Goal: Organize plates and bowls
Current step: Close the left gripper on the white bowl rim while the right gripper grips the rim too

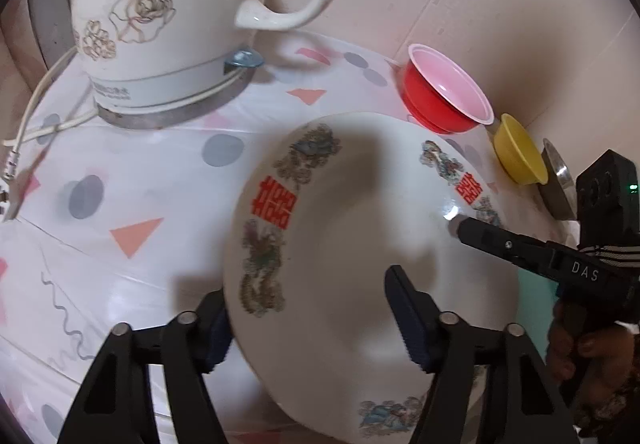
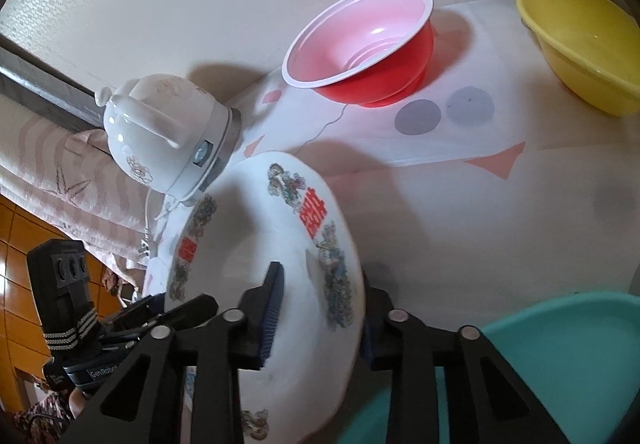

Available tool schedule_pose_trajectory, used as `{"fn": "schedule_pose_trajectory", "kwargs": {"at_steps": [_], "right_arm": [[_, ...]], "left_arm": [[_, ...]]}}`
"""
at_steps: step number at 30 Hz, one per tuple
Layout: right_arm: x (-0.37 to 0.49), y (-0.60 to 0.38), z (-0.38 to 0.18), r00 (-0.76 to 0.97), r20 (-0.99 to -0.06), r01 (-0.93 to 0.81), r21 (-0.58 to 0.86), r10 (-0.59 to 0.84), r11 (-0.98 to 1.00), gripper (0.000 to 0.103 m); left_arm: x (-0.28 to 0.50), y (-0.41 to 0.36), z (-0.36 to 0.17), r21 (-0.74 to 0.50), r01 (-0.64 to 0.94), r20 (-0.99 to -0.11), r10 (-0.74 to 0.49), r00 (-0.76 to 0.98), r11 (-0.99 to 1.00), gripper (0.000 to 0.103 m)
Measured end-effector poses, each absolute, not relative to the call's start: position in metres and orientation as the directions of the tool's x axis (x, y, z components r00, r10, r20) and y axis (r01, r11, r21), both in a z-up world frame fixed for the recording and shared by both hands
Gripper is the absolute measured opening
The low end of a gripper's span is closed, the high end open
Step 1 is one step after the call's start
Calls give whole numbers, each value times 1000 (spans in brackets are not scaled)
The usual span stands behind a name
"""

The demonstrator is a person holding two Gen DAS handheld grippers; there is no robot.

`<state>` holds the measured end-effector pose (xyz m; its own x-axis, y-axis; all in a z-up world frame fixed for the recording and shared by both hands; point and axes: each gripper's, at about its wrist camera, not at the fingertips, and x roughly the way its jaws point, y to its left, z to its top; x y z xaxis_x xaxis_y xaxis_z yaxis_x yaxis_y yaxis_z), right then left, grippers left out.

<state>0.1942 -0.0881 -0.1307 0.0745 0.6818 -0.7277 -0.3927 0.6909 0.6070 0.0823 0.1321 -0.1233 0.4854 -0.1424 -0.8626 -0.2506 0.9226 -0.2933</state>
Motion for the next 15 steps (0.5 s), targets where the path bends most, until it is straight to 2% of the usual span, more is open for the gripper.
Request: {"fn": "schedule_pose_trajectory", "kwargs": {"at_steps": [3, 15], "right_arm": [[195, -88, -129, 70, -740, -394, 596, 669, 700, 29], [185, -81, -131, 20, -707, -388, 646, 707, 658, 29]], "left_arm": [[81, 138, -123, -290, -250, -864, -141, 483, 924, 59], [74, 163, -120, -318, -314, -859, -131, 495, 895, 59]]}}
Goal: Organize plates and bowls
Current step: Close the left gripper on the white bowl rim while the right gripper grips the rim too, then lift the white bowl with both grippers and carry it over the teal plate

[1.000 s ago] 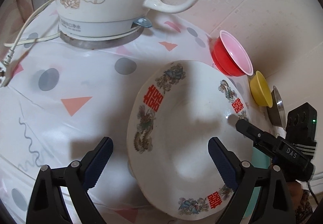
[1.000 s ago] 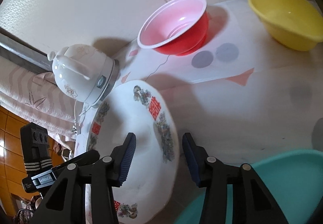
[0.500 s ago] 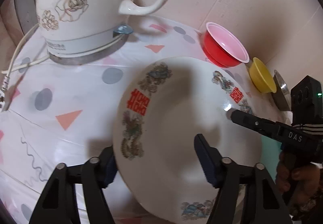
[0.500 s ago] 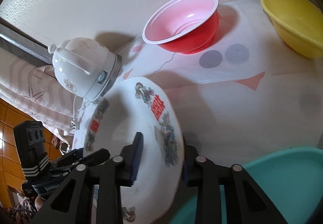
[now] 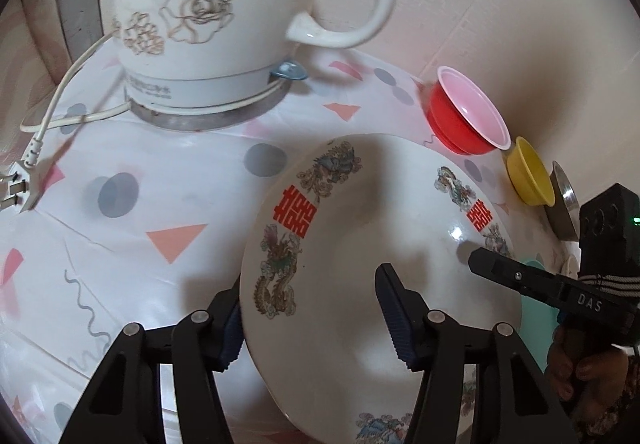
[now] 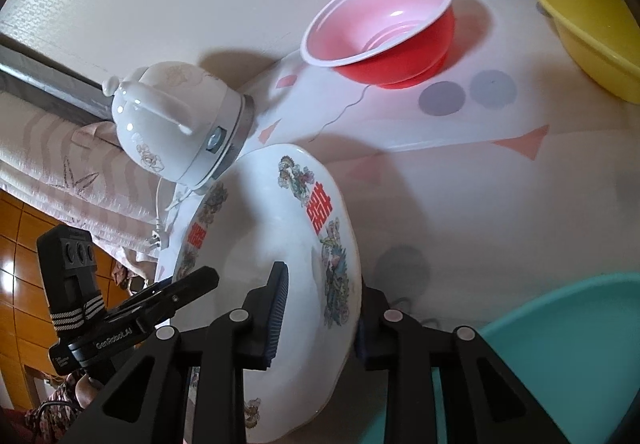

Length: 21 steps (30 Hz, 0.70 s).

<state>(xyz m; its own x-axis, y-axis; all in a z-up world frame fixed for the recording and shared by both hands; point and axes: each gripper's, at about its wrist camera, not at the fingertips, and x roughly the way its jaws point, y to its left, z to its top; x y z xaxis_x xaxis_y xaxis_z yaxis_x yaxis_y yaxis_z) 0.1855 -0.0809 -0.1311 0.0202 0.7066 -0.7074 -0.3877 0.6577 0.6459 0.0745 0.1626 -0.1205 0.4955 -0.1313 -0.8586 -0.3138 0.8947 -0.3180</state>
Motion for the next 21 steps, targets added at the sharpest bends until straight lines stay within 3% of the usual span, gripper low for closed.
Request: {"fn": "schedule_pose_trajectory", "kwargs": {"at_steps": [11, 21], "right_arm": [[181, -72, -127, -4, -685, -365, 679, 729, 636, 29], [167, -67, -114, 44, -725, -450, 600, 687, 662, 29]], "left_arm": [[70, 166, -124, -296, -331, -866, -105, 489, 896, 59], [61, 162, -121, -317, -325, -851, -115, 513, 891, 59]]}}
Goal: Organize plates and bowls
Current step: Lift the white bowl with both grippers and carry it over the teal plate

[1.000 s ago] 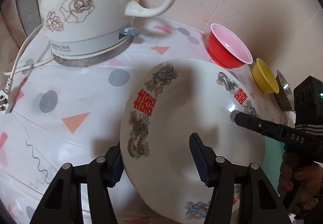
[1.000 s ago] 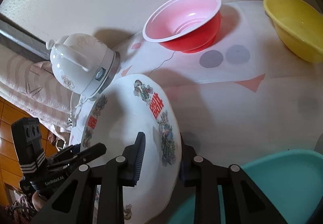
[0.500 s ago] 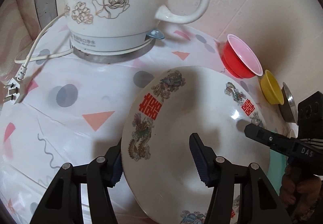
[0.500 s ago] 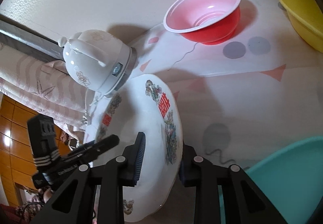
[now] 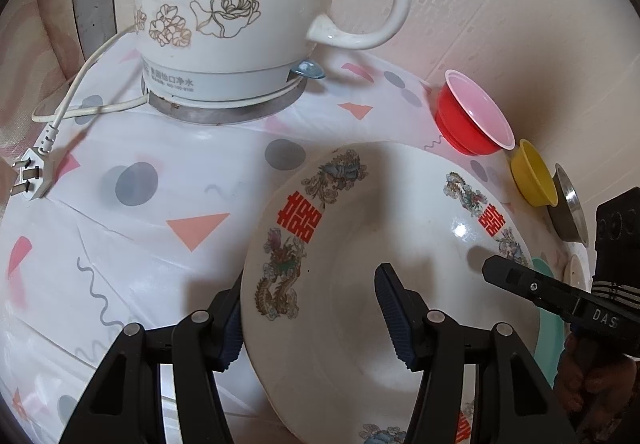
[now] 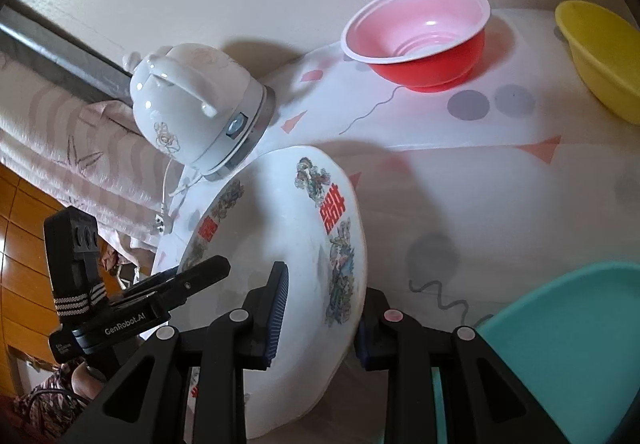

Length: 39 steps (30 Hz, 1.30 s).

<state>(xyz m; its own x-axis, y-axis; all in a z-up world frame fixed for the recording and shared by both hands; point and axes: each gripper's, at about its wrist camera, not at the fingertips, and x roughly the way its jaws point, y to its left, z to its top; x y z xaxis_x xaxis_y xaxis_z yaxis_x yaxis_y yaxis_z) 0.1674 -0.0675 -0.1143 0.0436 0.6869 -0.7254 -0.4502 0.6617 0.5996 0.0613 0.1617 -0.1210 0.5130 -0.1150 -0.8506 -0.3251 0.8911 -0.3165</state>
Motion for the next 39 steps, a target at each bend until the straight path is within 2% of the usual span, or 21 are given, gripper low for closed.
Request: {"fn": "schedule_pose_trajectory", "kwargs": {"at_steps": [18, 39], "right_arm": [[141, -88, -95, 121, -708, -489, 567, 696, 663, 29], [109, -197, -68, 322, -678, -319, 580, 661, 750, 29]], "left_arm": [[52, 141, -103, -343, -246, -817, -159, 555, 907, 59], [79, 48, -76, -346, 22, -794, -305, 525, 938, 59]]}}
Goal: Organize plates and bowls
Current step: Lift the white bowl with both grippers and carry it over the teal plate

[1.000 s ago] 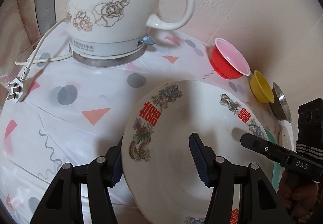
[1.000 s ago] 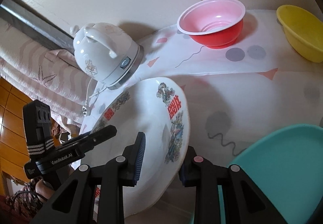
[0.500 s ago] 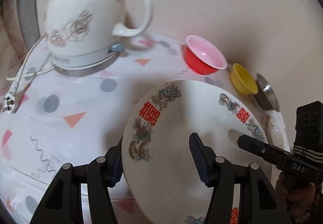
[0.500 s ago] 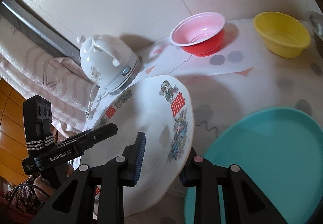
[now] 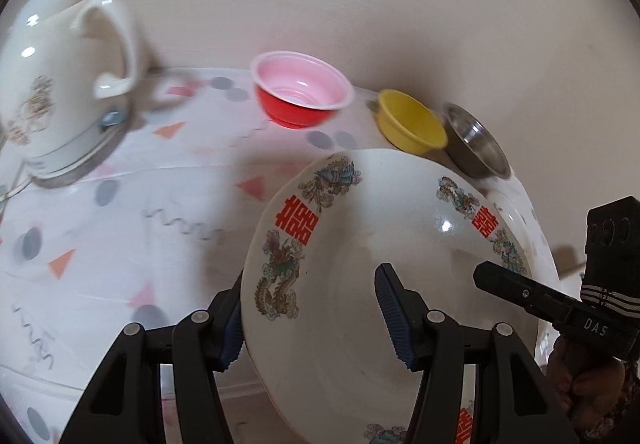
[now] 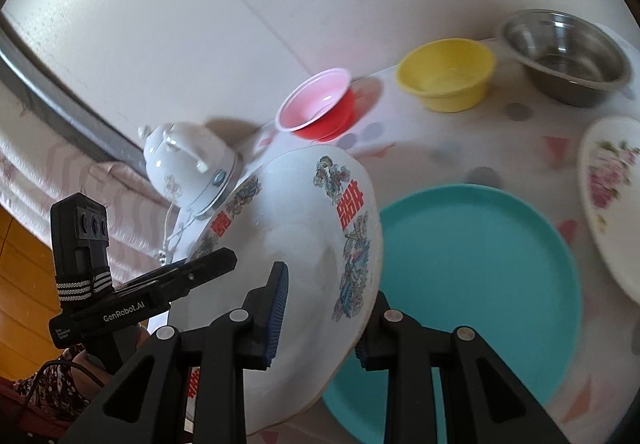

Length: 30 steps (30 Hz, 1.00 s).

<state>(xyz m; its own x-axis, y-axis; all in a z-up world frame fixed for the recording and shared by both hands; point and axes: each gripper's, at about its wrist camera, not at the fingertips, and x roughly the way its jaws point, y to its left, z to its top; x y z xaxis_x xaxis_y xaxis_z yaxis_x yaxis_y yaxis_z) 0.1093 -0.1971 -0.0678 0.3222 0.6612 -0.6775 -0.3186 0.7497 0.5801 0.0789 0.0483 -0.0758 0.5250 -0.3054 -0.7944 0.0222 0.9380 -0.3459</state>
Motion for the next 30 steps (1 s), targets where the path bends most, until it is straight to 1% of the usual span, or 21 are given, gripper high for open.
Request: {"fn": "schedule_pose_trajectory", "kwargs": {"at_steps": [7, 14, 20, 30], "right_arm": [[96, -235, -71, 377, -678, -238, 586, 630, 774, 29], [89, -264, -82, 410, -693, -162, 585, 594, 794, 29], [89, -280, -91, 420, -704, -118, 583, 573, 804, 29], [92, -295, -108, 420, -716, -70, 587, 557, 807, 29]], "left_arm": [[88, 8, -79, -338, 115, -800, -349, 488, 934, 59], [99, -22, -91, -327, 174, -820, -371, 436, 929, 59], [105, -40, -102, -309, 203, -839, -367, 403, 929, 59], [113, -53, -114, -290, 208, -859, -350, 373, 934, 59]]}}
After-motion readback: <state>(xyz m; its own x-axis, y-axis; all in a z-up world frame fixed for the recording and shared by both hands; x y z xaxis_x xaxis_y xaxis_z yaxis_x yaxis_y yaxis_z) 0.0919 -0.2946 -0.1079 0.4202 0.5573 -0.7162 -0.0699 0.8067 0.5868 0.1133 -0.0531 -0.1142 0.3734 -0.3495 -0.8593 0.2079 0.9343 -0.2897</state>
